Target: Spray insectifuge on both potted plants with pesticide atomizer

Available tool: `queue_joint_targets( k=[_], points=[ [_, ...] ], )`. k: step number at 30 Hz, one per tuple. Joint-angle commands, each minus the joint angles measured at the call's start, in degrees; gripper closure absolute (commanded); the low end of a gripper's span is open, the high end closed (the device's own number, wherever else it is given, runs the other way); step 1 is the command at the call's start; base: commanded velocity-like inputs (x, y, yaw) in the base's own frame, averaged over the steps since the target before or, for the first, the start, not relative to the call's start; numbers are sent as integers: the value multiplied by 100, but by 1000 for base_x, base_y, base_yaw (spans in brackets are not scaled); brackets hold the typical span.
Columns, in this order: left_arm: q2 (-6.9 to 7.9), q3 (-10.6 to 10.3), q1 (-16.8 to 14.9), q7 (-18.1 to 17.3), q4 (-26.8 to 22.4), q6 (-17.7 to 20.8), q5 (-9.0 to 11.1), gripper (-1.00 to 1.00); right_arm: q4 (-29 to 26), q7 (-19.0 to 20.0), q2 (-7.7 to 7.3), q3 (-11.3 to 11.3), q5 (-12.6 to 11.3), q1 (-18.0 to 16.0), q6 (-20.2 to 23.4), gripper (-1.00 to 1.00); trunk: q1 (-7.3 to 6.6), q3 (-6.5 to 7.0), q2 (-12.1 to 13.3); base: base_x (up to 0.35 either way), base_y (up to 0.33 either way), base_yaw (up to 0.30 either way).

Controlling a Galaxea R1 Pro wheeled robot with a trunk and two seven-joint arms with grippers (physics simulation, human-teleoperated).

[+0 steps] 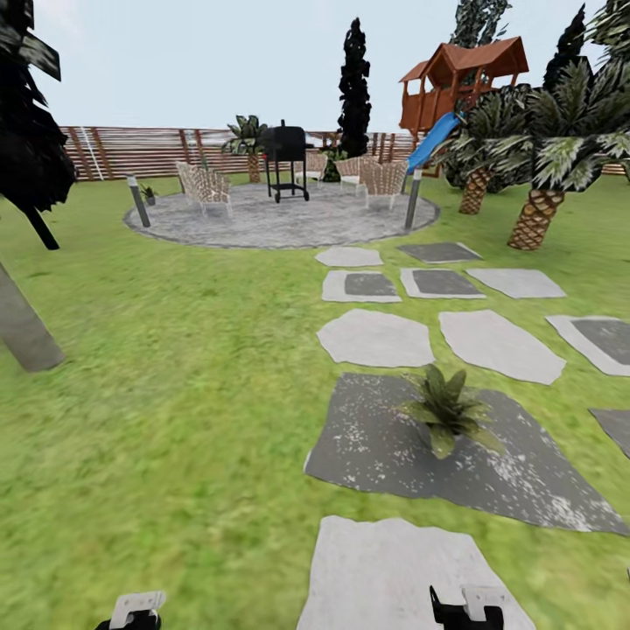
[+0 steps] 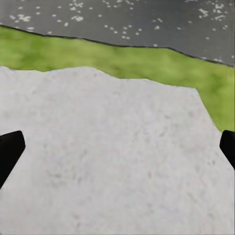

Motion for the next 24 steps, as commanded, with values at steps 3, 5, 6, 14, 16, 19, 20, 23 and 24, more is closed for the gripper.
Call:
queue_joint_targets(
  k=[3,5,6,14,16,19,20,23,24],
  points=[
    [-1,48,-5,-23,1,-18,-51,100,-7,55,5,-48,3,-2,-14,-100,-1,11,-2,10,16,236],
    [-2,52,-5,-22,-1,-18,-51,100,-6,53,6,-48,3,-2,-14,-100,-1,22,-2,2,4,235],
    [-2,54,-5,-22,-2,-18,-51,100,-6,55,5,-48,3,-2,-14,-100,-1,27,-2,78,1,235],
    [2,56,-5,19,-2,-15,-51,100,-10,57,4,-48,3,-2,-14,-100,-1,72,-2,289,0,226],
    [2,56,-5,21,-2,-17,-51,100,-10,57,4,-48,3,-2,-14,-100,-1,85,-2,336,0,182],
    [0,56,-5,22,1,-18,-51,100,-10,55,4,-48,3,-2,-14,-100,-1,106,-2,336,0,173],
    [1,56,-5,22,1,-17,-51,100,-10,55,4,-48,3,-2,-14,-100,-1,113,-2,337,0,170],
    [3,56,-5,22,5,-18,-51,100,-10,56,4,-48,3,-2,-14,-100,-1,126,-2,337,0,106],
    [3,56,-5,22,6,-18,-51,100,-10,57,4,-48,3,-2,-14,-100,-1,128,-2,337,0,35]
  ],
)
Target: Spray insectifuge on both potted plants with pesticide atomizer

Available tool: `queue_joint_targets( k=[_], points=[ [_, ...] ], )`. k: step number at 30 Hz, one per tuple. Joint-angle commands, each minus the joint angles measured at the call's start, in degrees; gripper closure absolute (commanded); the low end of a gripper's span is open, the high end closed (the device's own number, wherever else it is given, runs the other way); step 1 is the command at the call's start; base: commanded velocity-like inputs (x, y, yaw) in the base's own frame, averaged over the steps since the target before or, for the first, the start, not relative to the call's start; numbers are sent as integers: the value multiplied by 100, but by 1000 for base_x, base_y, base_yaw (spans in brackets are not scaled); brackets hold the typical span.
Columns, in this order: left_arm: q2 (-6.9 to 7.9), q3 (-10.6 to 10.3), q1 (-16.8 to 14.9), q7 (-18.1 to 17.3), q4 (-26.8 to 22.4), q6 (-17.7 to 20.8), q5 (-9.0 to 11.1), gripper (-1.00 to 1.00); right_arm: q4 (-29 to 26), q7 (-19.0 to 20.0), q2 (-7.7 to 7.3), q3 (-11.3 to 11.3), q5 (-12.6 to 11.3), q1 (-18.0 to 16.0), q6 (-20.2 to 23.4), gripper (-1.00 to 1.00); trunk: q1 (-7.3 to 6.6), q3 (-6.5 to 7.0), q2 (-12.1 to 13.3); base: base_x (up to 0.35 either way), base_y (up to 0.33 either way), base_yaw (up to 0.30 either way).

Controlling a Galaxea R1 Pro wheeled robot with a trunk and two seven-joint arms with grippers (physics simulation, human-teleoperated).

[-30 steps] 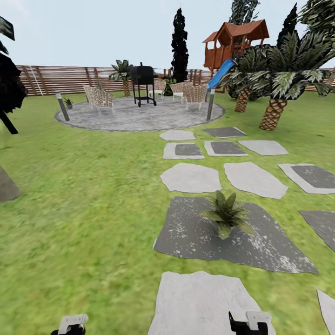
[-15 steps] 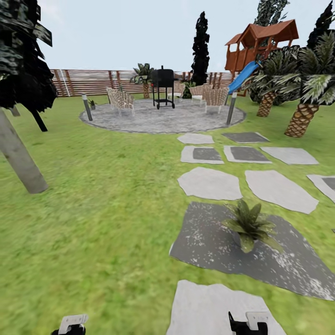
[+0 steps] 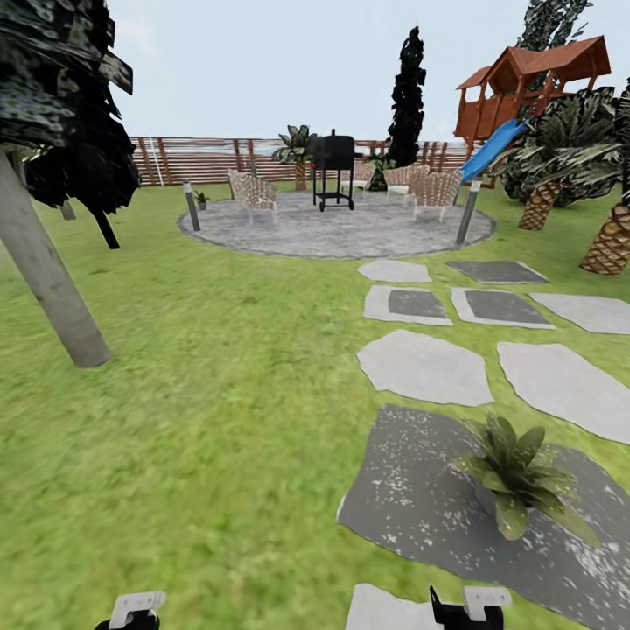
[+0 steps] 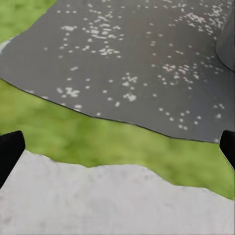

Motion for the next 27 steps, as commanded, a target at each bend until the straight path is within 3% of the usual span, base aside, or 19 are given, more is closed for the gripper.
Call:
queue_joint_targets(
  k=[1,27],
  points=[
    [1,51,-4,-23,6,-19,-49,100,-8,55,5,-48,3,-2,-13,-100,2,-4,-2,337,0,18],
    [-4,42,-4,-31,6,-19,-72,100,-16,55,-39,-57,-14,-2,-13,-100,2,-3,-2,339,0,1]
  ],
)
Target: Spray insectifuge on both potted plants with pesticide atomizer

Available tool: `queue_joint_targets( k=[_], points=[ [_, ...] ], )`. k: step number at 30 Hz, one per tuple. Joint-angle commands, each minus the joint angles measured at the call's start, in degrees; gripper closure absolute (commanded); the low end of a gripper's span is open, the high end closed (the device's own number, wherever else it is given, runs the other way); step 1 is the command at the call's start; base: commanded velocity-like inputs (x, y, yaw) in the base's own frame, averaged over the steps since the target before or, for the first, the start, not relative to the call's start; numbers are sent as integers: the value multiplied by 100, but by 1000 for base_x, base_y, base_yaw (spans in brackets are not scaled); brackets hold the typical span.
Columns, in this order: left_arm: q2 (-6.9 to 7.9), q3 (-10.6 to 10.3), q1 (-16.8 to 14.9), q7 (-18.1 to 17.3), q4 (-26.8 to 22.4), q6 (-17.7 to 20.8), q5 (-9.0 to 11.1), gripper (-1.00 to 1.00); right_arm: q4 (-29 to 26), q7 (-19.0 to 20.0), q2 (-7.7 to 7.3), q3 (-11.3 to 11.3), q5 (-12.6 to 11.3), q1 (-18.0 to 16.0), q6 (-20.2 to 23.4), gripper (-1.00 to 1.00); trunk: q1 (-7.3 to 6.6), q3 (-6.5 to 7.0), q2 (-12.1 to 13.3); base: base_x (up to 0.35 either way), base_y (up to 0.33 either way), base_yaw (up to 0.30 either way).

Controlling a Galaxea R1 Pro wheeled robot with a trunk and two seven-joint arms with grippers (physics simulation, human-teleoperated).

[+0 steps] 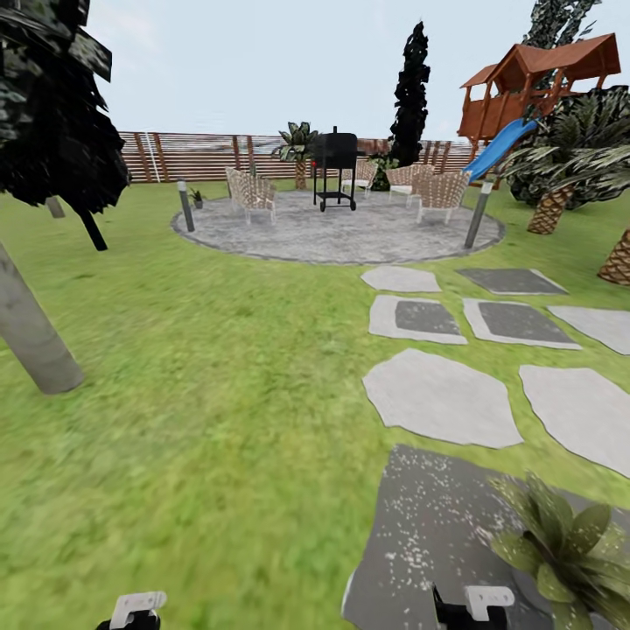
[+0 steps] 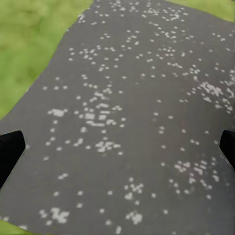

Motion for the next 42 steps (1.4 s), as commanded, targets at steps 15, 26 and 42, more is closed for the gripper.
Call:
queue_joint_targets(
  k=[15,26,42],
  points=[
    [-8,51,-4,-21,13,-19,-55,100,-1,34,-24,-57,-5,-5,-13,-100,2,-5,-2,340,0,0],
    [-8,51,-4,-21,14,-19,-55,100,3,29,-16,-58,-16,-5,-13,-100,2,-5,-2,340,0,0],
    [-8,51,-4,-21,14,-19,-61,100,496,30,6,-49,-14,-5,-13,-100,2,-5,-2,339,0,0]
  ],
)
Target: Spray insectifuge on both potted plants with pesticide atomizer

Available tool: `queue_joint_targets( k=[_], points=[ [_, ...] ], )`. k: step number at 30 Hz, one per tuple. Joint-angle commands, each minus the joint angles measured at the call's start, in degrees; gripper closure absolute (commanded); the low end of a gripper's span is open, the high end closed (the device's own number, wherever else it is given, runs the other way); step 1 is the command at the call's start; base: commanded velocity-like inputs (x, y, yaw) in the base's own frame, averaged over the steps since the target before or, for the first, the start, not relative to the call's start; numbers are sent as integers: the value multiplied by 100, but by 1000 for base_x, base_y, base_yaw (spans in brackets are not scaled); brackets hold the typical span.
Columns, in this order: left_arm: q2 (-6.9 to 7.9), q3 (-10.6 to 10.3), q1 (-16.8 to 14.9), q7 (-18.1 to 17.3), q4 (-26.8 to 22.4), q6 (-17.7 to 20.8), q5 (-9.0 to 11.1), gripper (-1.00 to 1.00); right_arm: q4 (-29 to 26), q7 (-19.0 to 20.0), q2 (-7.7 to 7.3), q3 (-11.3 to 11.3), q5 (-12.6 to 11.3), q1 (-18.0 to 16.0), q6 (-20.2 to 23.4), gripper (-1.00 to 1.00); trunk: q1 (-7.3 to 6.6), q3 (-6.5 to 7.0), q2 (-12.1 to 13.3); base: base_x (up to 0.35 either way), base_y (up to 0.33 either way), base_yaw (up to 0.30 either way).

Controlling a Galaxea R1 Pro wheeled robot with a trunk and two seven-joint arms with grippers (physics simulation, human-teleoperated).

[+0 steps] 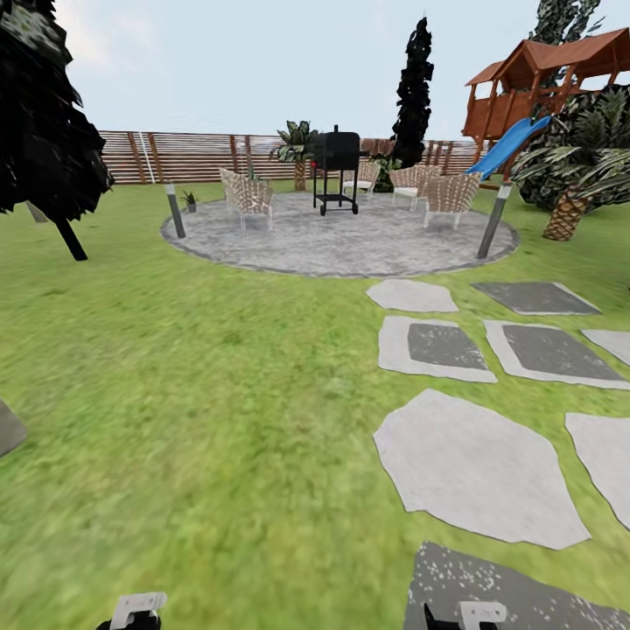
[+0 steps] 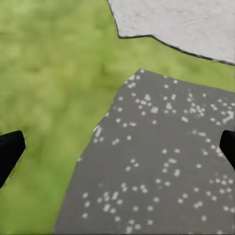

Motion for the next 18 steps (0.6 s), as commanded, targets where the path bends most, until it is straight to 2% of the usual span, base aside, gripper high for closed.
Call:
queue_joint_targets(
  k=[1,10,18],
  points=[
    [-1,51,-4,-21,5,-19,-53,100,59,52,3,-51,1,-4,-17,-100,2,-5,-2,339,0,0],
    [-4,51,-4,-21,5,-19,-54,100,183,85,146,-42,0,-4,-17,-100,2,-5,-2,339,0,0],
    [-5,51,-4,-21,12,-19,-54,100,181,62,142,-50,5,-4,-9,-100,2,-5,-2,339,0,0]
  ],
)
